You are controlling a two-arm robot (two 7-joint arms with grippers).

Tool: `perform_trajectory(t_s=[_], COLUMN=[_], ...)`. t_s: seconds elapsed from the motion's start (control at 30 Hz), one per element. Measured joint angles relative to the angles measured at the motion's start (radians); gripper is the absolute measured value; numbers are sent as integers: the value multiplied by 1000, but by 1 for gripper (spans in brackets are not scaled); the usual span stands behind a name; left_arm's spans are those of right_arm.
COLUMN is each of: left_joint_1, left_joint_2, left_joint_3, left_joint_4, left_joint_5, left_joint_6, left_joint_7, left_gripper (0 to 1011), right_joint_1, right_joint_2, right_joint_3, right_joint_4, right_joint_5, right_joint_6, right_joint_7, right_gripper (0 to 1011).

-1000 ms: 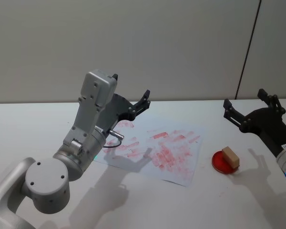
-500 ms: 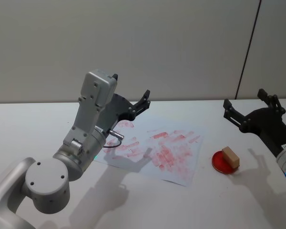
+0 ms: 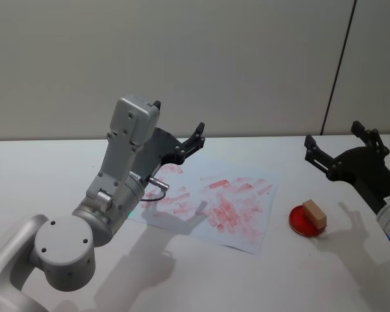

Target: Use the one hand to pick up the stamp and affix it onto the A4 paper.

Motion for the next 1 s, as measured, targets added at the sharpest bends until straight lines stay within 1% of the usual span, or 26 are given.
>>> perform_trajectory(t_s=[0.23,0.5,0.63,0.73,0.83,0.87,0.93,0.97,1.0], left_joint_1=[0,0,0,0,0,0,0,0,0], left_joint_2=[0,0,0,0,0,0,0,0,0], left_joint_3=[0,0,0,0,0,0,0,0,0], left_joint_4=[0,0,0,0,0,0,0,0,0], left_joint_5=[0,0,0,0,0,0,0,0,0], left_joint_6=[0,0,0,0,0,0,0,0,0], left_joint_7=[0,0,0,0,0,0,0,0,0], left_gripper=[1002,1001,1001,1001,1002,1001,1001,1001,1001], right_joint_1=[0,-16,-31,-50,-64,-64,-75,-75,-78], right_joint_2=[1,18,32,47,59,59,67,67,70], right_joint_3=[0,10,15,21,23,23,25,25,25], right_joint_4=[0,-11,-21,-30,-34,-34,-35,-35,-35], right_joint_5=[0,14,23,29,30,30,26,26,21], right_joint_6=[1,23,45,72,94,94,121,121,133], right_joint_7=[2,14,17,19,20,20,22,22,24], right_gripper=[1001,1001,1001,1001,1001,1001,1001,1001,1001])
